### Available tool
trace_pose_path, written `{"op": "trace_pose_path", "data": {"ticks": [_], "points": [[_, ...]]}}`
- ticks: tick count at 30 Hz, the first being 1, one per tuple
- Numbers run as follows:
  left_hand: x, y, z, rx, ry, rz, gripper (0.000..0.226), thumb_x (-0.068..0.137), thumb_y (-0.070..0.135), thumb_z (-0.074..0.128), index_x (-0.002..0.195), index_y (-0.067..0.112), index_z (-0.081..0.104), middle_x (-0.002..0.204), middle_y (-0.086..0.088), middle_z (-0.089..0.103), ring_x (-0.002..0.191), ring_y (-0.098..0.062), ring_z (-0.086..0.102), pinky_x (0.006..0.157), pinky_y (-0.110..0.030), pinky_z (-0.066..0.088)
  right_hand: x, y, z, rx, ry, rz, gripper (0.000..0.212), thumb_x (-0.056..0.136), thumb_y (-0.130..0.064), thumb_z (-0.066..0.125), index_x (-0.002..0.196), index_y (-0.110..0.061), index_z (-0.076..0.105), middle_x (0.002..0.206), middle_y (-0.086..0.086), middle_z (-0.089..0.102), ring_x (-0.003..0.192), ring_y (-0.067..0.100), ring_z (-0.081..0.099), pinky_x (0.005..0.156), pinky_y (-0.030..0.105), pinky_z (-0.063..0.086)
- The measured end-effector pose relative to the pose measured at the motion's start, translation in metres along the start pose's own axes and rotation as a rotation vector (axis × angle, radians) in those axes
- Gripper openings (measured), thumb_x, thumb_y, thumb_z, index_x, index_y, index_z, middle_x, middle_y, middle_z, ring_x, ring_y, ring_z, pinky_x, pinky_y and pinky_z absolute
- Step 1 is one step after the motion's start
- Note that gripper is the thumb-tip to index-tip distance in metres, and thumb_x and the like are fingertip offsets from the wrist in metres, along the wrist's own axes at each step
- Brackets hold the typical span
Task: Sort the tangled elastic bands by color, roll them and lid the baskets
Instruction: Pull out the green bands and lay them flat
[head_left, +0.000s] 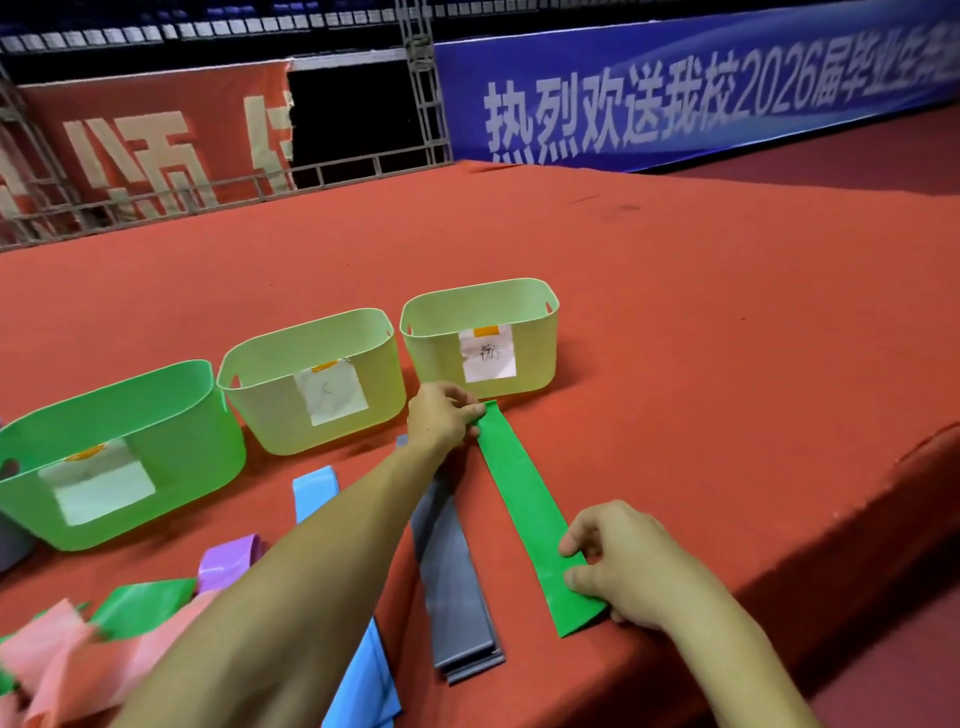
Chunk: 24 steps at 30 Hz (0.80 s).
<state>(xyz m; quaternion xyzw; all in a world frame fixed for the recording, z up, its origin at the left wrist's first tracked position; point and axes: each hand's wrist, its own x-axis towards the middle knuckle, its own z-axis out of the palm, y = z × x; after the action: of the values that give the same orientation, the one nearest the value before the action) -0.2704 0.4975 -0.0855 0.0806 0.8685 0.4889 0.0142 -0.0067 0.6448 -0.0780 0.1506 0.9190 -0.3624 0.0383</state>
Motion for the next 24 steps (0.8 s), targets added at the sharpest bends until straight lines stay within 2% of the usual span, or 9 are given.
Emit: {"op": "trace_pose_path", "data": {"ticks": [4, 6, 9, 12, 15, 19, 21, 23, 24], "points": [[0.003, -0.005, 0.011, 0.121, -0.014, 0.055, 0.016, 0.088, 0.012, 0.088, 0.08, 0.012, 0.074, 0.072, -0.01, 0.078, 0.06, -0.019, 0.078, 0.05, -0.031, 0.059, -0.005, -0.006, -0.005, -0.175, -0.021, 0.01, 0.024, 0.085, -0.033, 0.079, 0.103, -0.041, 0.064, 0.113, -0.009, 0.05, 0.102, 0.017, 0.065, 0.095, 0.032, 0.051], [0.004, -0.008, 0.013, 0.177, -0.002, 0.093, 0.017, 0.087, 0.013, 0.089, 0.081, 0.011, 0.073, 0.067, -0.006, 0.076, 0.057, -0.017, 0.077, 0.058, -0.037, 0.065, -0.007, -0.012, -0.006, -0.215, -0.005, 0.025, 0.02, 0.086, -0.038, 0.073, 0.103, -0.041, 0.064, 0.113, -0.01, 0.049, 0.109, 0.019, 0.066, 0.1, 0.036, 0.052], [0.003, -0.008, 0.015, 0.266, 0.039, 0.177, 0.021, 0.084, 0.017, 0.091, 0.087, 0.012, 0.071, 0.069, -0.003, 0.075, 0.056, -0.016, 0.075, 0.067, -0.04, 0.066, -0.004, -0.016, -0.002, -0.221, 0.052, 0.023, 0.011, 0.089, -0.04, 0.062, 0.096, -0.034, 0.067, 0.109, -0.007, 0.055, 0.111, 0.024, 0.066, 0.097, 0.04, 0.054], [-0.002, -0.002, 0.014, 0.35, 0.088, 0.262, 0.024, 0.084, 0.029, 0.088, 0.091, 0.017, 0.069, 0.082, -0.002, 0.076, 0.074, -0.025, 0.074, 0.074, -0.041, 0.062, 0.0, -0.015, 0.0, -0.241, 0.093, 0.004, 0.014, 0.092, -0.043, 0.06, 0.092, -0.03, 0.066, 0.107, -0.006, 0.056, 0.11, 0.025, 0.066, 0.094, 0.039, 0.054], [-0.014, 0.008, 0.005, 0.374, 0.113, 0.312, 0.012, 0.085, 0.03, 0.078, 0.09, 0.021, 0.072, 0.087, -0.001, 0.076, 0.084, -0.028, 0.073, 0.076, -0.041, 0.06, 0.002, -0.018, 0.003, -0.233, 0.16, -0.057, 0.02, 0.095, -0.049, 0.062, 0.091, -0.03, 0.063, 0.103, -0.009, 0.054, 0.105, 0.023, 0.066, 0.088, 0.038, 0.052], [-0.044, 0.021, -0.024, 0.206, 0.055, 0.362, 0.011, 0.089, 0.028, 0.075, 0.081, 0.02, 0.073, 0.074, 0.006, 0.077, 0.062, -0.013, 0.075, 0.069, -0.035, 0.062, 0.012, -0.025, 0.015, 0.001, 0.257, -0.256, 0.016, 0.094, -0.048, 0.067, 0.093, -0.033, 0.06, 0.098, -0.012, 0.059, 0.086, 0.01, 0.065, 0.084, 0.04, 0.054], [-0.07, 0.024, -0.044, 0.103, 0.011, 0.382, 0.015, 0.095, 0.023, 0.078, 0.082, 0.018, 0.072, 0.074, 0.005, 0.076, 0.053, -0.011, 0.073, 0.061, -0.03, 0.057, 0.014, -0.038, 0.023, 0.18, 0.293, -0.358, 0.012, 0.094, -0.038, 0.073, 0.093, -0.033, 0.062, 0.099, -0.013, 0.065, 0.077, 0.005, 0.065, 0.077, 0.031, 0.053], [-0.097, 0.023, -0.068, 0.001, -0.003, 0.428, 0.014, 0.098, 0.022, 0.078, 0.088, 0.014, 0.073, 0.077, 0.002, 0.077, 0.053, -0.015, 0.073, 0.059, -0.032, 0.058, 0.013, -0.055, 0.032, 0.325, 0.327, -0.42, 0.011, 0.094, -0.028, 0.076, 0.094, -0.031, 0.066, 0.098, -0.012, 0.07, 0.074, 0.003, 0.065, 0.068, 0.021, 0.048], [-0.111, 0.022, -0.081, -0.044, 0.004, 0.46, 0.013, 0.098, 0.022, 0.078, 0.091, 0.012, 0.074, 0.08, 0.001, 0.077, 0.055, -0.016, 0.073, 0.059, -0.033, 0.058, 0.012, -0.065, 0.036, 0.392, 0.333, -0.443, 0.011, 0.095, -0.024, 0.077, 0.095, -0.029, 0.068, 0.097, -0.012, 0.072, 0.075, 0.003, 0.066, 0.067, 0.02, 0.049]]}}
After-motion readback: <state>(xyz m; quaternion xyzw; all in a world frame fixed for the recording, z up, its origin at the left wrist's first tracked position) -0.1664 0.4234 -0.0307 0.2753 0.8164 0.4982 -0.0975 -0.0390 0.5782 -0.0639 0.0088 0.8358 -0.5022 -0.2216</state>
